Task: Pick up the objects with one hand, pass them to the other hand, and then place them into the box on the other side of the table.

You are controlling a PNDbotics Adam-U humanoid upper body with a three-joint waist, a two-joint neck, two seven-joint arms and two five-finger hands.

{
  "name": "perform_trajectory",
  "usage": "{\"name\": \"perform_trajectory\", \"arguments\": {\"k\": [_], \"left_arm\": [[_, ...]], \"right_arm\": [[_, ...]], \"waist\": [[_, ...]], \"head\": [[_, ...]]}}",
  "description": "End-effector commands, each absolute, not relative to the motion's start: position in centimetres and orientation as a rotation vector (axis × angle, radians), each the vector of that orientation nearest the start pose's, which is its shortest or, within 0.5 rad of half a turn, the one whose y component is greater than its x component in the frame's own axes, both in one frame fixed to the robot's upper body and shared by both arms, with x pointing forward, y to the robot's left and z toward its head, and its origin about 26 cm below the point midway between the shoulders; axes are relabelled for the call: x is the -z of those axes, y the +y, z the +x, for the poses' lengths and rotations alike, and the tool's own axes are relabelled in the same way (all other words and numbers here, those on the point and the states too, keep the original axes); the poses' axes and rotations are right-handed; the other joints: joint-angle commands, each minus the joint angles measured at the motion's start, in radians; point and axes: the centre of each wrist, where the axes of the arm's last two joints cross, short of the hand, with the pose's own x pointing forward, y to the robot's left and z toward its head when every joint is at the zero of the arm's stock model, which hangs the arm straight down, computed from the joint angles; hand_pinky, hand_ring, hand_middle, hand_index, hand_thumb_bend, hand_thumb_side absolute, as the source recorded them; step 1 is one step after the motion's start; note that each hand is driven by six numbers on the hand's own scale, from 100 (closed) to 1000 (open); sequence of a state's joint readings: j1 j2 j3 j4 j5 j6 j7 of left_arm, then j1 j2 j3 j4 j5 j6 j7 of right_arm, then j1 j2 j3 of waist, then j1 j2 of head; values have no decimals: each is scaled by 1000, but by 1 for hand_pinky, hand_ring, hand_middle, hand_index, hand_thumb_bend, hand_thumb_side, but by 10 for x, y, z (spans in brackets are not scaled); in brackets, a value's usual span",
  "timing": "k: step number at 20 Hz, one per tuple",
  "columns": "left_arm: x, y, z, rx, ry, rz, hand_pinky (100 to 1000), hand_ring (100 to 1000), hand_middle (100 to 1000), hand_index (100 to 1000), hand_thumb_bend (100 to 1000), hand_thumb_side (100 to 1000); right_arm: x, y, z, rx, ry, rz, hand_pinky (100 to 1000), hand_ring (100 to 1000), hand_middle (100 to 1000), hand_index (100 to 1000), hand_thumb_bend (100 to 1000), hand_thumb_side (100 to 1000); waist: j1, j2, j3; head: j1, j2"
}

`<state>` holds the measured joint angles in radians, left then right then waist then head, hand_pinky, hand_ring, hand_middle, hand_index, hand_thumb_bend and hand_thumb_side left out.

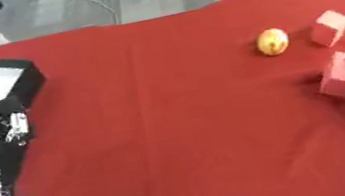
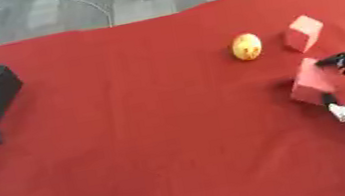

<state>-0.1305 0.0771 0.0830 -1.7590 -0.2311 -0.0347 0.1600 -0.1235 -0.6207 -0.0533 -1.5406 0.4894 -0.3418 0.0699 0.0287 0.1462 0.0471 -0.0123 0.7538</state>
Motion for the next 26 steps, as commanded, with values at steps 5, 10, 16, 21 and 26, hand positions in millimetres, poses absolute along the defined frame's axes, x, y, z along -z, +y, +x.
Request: {"name": "perform_trajectory", "arguments": {"k": [5,10,16,21,26], "left_arm": [[-81,265,303,44,-1931,425,419,438,531,752,183,655],[-76,263,305,60,-1911,410,418,438,531,753,178,656],[-76,253,315,164,-1925,338,417,438,532,754,170,657],[-82,235,332,296,-1964,225,417,437,533,756,162,658],[-89,208,352,438,-1992,122,417,436,533,758,158,658]], "right_arm": [[-119,-398,305,-886,-1850,-705,675,764,489,392,100,120],[-155,-376,298,-812,-2002,-570,668,766,492,396,100,152],[-205,-342,288,-789,-2149,-335,663,765,496,404,100,190],[-235,-323,289,-834,-2190,-143,662,765,498,409,100,195],[-255,-312,293,-895,-2220,-27,662,760,496,408,100,187]], "waist": [[2,-6,-4],[1,-8,-6],[0,-12,3],[5,-16,34],[6,-17,94]], "head": [[0,-6],[2,-7],[-8,-8],[-31,-10],[-72,-16]]}}
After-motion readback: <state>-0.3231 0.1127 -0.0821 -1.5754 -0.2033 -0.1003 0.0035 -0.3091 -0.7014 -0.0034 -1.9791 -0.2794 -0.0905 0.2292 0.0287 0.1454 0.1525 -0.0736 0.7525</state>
